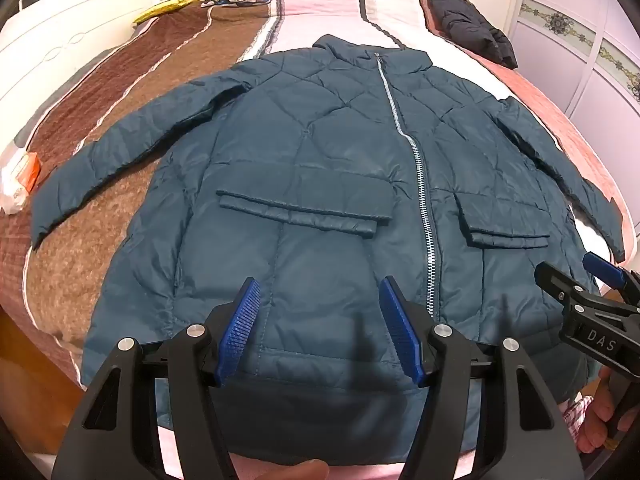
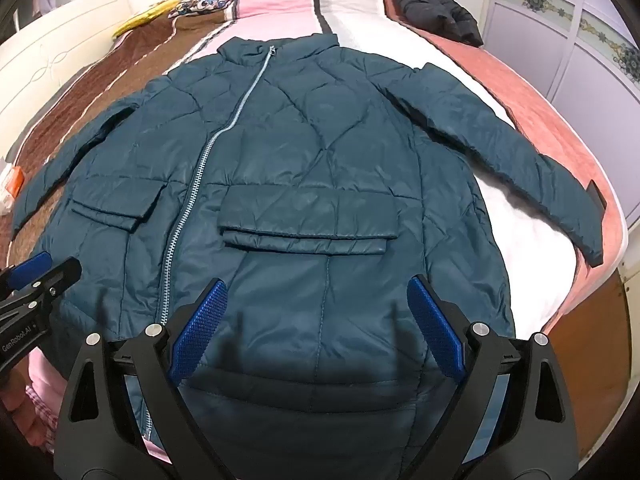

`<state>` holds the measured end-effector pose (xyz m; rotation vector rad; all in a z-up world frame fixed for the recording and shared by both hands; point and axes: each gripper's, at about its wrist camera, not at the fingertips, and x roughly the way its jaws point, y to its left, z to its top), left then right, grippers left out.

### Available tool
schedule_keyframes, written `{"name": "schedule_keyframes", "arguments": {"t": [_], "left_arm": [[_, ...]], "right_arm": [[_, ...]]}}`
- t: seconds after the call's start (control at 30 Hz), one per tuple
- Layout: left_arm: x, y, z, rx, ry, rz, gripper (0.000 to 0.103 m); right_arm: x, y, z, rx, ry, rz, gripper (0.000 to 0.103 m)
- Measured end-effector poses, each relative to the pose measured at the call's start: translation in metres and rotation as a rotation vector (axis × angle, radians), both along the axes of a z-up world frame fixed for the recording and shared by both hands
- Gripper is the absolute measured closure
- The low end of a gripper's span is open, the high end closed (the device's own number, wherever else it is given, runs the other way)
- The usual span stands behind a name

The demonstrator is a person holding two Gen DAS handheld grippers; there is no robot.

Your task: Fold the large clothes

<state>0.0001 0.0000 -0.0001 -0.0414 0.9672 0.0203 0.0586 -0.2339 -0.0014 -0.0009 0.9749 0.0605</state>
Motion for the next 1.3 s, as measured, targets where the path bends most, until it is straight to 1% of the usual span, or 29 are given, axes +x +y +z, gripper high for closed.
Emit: {"name": "schedule_keyframes", "arguments": {"t": [0.67, 0.8, 1.13, 1.3], "left_arm": [[-0.0001, 0.0008, -0.0009, -0.002, 0.009, 0.0, 0.041], [-0.002, 0.0088, -0.0053, -0.004, 0.014, -0.003, 0.041], [-0.0002, -0.0001, -0.0022, 0.004, 0.013, -0.012, 0.041], [0.0004, -0.0005, -0.0019, 0.005, 0.014, -0.011, 0.041]], "right_arm": [[-0.0003, 0.0004, -0.001, 0.005, 0.001, -0.001, 0.012], [-0.0005, 0.0013, -0.0013, 0.007, 0.002, 0.0, 0.012], [0.0033, -0.007, 0.0001, 0.013, 0.008, -0.006, 0.012], [0.0034, -0.0069, -0.0052, 0.023, 0.006, -0.01, 0.012]]}}
